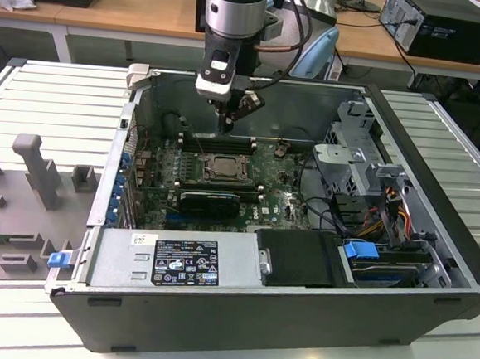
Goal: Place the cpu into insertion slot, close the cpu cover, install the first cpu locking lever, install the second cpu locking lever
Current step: 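Install the first cpu locking lever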
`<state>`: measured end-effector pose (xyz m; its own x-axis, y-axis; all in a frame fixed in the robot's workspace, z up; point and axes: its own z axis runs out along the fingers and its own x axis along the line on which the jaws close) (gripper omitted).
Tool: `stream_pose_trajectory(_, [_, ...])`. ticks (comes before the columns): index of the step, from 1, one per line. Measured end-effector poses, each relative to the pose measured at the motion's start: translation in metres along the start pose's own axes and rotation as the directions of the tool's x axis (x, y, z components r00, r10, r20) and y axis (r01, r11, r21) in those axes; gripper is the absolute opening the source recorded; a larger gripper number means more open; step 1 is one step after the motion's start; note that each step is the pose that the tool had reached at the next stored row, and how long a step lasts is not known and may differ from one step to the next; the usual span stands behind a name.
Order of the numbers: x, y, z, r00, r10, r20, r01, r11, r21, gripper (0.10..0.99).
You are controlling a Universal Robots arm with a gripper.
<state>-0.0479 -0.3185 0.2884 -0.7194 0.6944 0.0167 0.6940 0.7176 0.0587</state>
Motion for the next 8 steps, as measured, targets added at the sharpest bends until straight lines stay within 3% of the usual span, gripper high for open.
stream_pose_trajectory(5, [0.0000,0.0000,0.0015,0.9925,-0.122,-0.0074,0.122,0.9925,0.001,0.106])
stream_pose_trajectory(8, [0.0000,-0.0002,0.0024,0.9728,-0.231,-0.0141,0.231,0.9729,0.003,0.106])
